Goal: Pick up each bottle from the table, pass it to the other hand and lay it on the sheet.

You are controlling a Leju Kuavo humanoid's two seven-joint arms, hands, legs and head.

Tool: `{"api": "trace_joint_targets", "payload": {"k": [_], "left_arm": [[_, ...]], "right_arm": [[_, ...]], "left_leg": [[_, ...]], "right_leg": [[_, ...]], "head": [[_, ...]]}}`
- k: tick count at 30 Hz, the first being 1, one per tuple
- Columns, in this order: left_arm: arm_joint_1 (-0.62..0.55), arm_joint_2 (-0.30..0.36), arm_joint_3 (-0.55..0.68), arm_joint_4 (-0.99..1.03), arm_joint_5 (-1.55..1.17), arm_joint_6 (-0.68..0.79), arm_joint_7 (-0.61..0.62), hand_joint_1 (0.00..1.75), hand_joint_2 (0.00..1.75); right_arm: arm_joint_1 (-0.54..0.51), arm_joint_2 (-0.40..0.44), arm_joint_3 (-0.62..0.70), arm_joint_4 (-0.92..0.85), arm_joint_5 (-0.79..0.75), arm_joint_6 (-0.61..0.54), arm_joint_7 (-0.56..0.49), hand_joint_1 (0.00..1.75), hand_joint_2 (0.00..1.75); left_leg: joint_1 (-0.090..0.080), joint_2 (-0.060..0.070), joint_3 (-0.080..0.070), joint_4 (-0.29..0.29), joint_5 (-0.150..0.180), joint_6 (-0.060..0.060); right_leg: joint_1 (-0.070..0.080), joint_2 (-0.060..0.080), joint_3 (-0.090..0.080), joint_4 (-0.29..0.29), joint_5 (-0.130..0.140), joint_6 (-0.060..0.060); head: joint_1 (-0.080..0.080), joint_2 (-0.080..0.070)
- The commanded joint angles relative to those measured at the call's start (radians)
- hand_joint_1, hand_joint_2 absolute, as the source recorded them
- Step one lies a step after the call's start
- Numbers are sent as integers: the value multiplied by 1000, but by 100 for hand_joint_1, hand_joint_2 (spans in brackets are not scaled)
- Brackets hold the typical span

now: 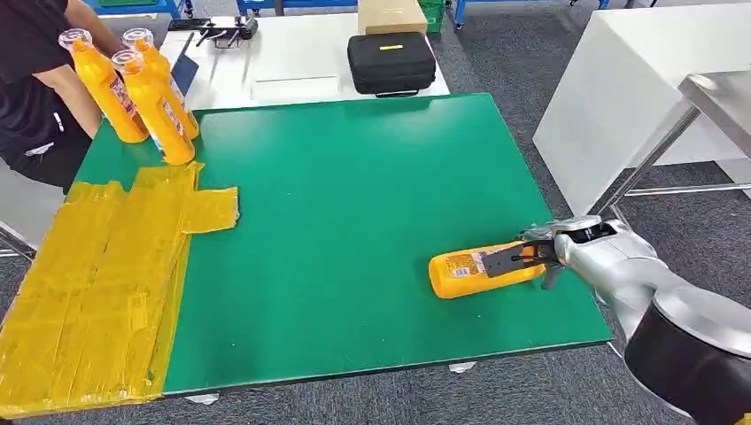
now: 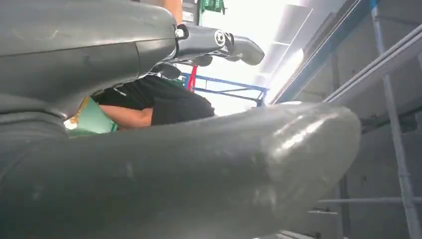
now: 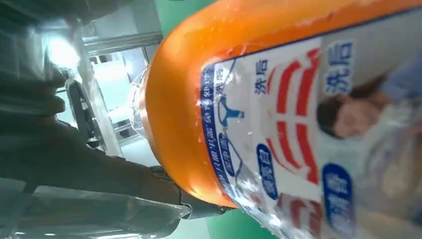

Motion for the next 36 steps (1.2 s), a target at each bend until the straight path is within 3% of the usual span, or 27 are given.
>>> {"api": "trace_joint_targets", "payload": {"k": [1, 9, 10, 23, 24, 36], "left_arm": [[-33, 35, -33, 75, 9, 18, 1, 0, 0], [-79, 13, -33, 101, -1, 13, 8, 0, 0], [-88, 13, -33, 105, -3, 9, 11, 0, 0], [-152, -9, -37, 134, -41, -12, 44, 0, 0], [-155, -10, -36, 137, -43, -13, 46, 0, 0], [-174, -15, -44, 149, -52, -17, 53, 0, 0]], "right_arm": [[47, 53, -10, 35, -5, -20, 13, 0, 175], [8, 35, -97, 3, -63, -42, -96, 0, 175], [8, 34, -103, 1, -68, -37, -103, 0, 0], [76, 26, -152, -5, -65, -94, -128, 0, 0], [84, 28, -154, -3, -59, -98, -121, 0, 175], [121, 44, -171, 0, -25, -114, -93, 0, 175]], "left_leg": [[2, 1, 3, -2, 0, -3], [1, 3, 1, -1, 0, -3], [1, 3, 1, -1, -1, -3], [2, 2, 2, -1, -1, -3], [2, 3, 1, -1, -1, -3], [1, 4, 2, -1, -1, -2]], "right_leg": [[2, -1, 4, -3, 0, -3], [1, 1, 1, -1, 0, -3], [2, 1, 2, -1, 0, -3], [3, 0, 4, -3, 0, -3], [2, 1, 3, -2, 0, -2], [2, 2, 3, -2, 0, -2]], "head": [[0, 0], [0, 0], [0, 0], [0, 0], [0, 0], [0, 0]]}}
